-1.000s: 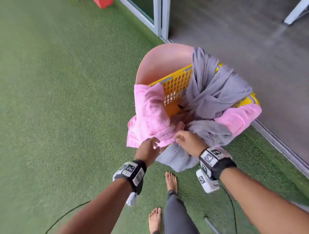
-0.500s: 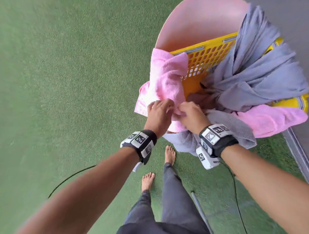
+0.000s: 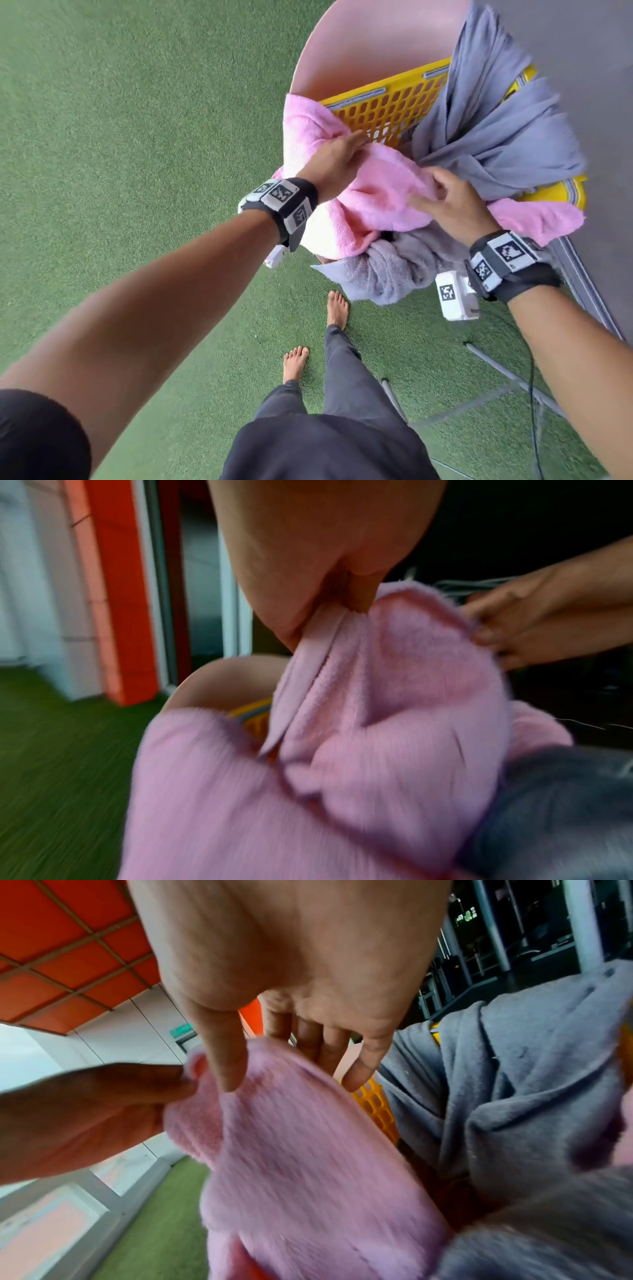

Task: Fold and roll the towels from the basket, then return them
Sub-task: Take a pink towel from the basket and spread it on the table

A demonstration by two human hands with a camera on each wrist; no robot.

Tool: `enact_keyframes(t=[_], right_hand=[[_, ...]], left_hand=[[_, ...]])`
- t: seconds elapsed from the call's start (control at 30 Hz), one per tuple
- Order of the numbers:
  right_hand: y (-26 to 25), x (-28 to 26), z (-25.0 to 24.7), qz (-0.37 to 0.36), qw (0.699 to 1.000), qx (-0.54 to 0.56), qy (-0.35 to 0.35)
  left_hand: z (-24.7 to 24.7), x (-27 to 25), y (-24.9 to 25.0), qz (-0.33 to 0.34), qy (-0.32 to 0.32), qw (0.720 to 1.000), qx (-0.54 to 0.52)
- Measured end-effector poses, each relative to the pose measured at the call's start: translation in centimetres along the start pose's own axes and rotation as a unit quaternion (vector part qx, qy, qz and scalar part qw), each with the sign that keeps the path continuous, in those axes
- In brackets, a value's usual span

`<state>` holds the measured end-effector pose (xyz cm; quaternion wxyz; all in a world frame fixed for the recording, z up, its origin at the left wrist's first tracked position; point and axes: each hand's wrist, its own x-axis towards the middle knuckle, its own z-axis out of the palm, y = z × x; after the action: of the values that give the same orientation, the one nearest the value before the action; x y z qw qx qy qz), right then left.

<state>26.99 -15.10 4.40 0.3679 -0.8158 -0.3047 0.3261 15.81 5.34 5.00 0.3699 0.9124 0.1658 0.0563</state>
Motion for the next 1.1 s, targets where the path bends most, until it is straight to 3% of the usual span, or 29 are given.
enact_keyframes(t=[0.13,0.2,0.37,0.47,0.57,0.67,0.77,0.83,1.0,1.1], right_hand=[[-4.3,1.3,-0.3,-0.029,0.988,0.146,0.032],[-6.3,1.6,-1.8,-0.067,0.982,0.163,0.065],[-8.3,-0.1,-6.4,-0.093,0.966,0.180,0.159],[-7.5,-1.2,-8.6,-0.081,0.943,0.234,0.221],[-5.4,-1.7,-10.0,-0.030,0.933,0.214,0.289],[-3.8,-1.8,-9.0,0.037,0.962,0.101,0.252],[-6.3,-1.8,-5.4,-0.030,0.985,0.099,0.135],[-8.8,-1.6,-3.5,-0.068,0.977,0.185,0.082],[-8.6,-1.7,-3.9,-0.085,0.964,0.200,0.151],[-7.8,-1.6,-4.2,-0.093,0.971,0.165,0.144]], left_hand=[[-1.7,3.4,5.2,0.045,-0.054,0.997,-0.020],[-3.5,4.8,6.8,0.058,-0.072,0.995,-0.029],[-7.2,6.1,7.4,0.050,-0.163,0.981,0.089],[-8.5,5.6,6.3,0.027,-0.143,0.987,0.072],[-9.4,4.9,5.3,0.012,-0.068,0.997,0.021],[-9.9,4.7,6.2,0.001,-0.040,0.999,-0.011],[-8.8,4.6,8.8,0.049,-0.112,0.992,0.019],[-7.7,4.5,10.3,0.042,-0.154,0.987,0.009],[-7.1,3.5,9.9,-0.053,-0.160,0.977,-0.133],[-6.7,2.1,8.2,-0.035,-0.205,0.969,-0.134]])
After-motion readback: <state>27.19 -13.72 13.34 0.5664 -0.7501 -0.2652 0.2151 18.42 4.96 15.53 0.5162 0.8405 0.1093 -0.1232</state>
